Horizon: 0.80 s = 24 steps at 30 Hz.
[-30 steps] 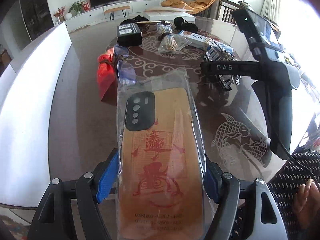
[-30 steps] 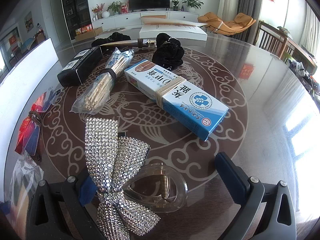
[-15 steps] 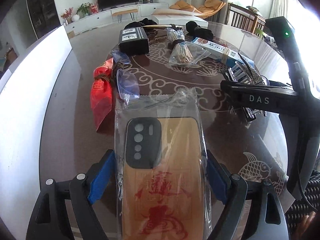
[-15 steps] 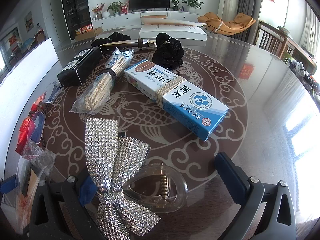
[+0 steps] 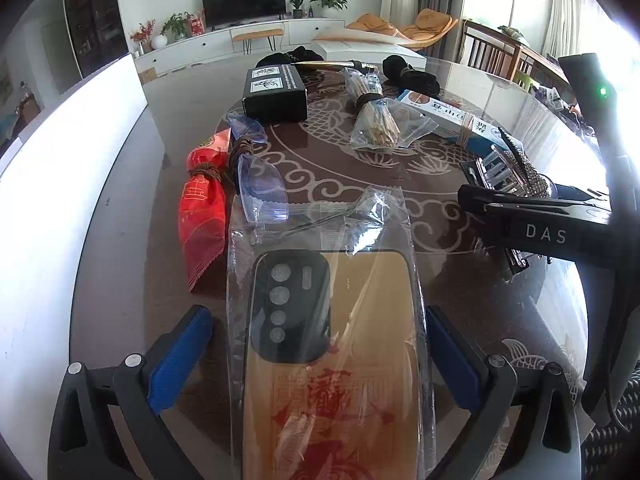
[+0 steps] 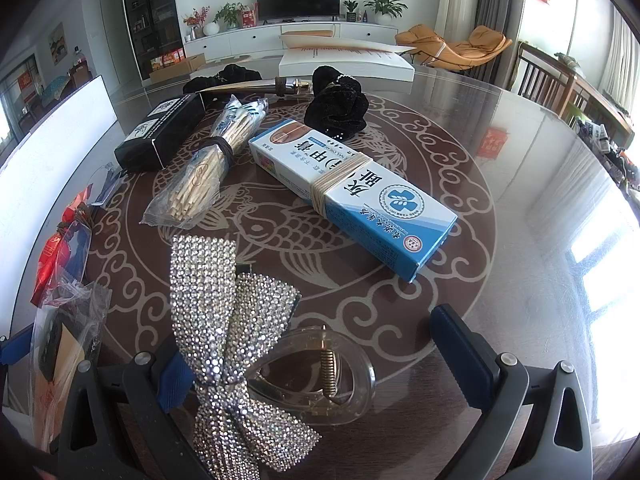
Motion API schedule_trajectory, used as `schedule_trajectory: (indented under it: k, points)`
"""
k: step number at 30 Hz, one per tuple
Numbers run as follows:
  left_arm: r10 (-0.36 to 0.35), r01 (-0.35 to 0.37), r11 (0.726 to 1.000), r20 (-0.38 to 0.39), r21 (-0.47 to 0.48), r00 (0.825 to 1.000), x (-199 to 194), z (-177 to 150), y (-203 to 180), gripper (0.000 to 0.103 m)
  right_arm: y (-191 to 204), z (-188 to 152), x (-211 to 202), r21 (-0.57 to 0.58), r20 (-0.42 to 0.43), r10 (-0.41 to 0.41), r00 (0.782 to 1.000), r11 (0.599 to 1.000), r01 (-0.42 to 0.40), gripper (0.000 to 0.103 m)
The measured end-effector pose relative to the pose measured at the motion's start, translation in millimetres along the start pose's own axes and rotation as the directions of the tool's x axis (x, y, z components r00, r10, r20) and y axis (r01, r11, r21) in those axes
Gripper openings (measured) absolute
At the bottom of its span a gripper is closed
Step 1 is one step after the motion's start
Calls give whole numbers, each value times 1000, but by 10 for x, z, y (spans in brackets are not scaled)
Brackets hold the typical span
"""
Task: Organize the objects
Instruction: 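Hold the bagged phone case raised in the left tool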
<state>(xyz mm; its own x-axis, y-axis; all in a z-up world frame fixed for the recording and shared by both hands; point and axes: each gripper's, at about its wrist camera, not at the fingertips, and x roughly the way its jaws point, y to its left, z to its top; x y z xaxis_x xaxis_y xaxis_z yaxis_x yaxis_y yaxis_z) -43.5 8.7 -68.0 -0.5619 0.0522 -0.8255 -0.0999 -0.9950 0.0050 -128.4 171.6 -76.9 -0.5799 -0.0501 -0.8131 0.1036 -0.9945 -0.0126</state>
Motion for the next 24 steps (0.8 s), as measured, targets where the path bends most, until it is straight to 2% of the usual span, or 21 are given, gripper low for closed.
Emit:
schedule_trajectory:
  k: [24]
  points:
    - [-4, 4, 1000, 7, 0, 1000, -12, 3, 15, 103, -1, 3, 5, 0, 0, 0, 1000, 1000, 0, 103]
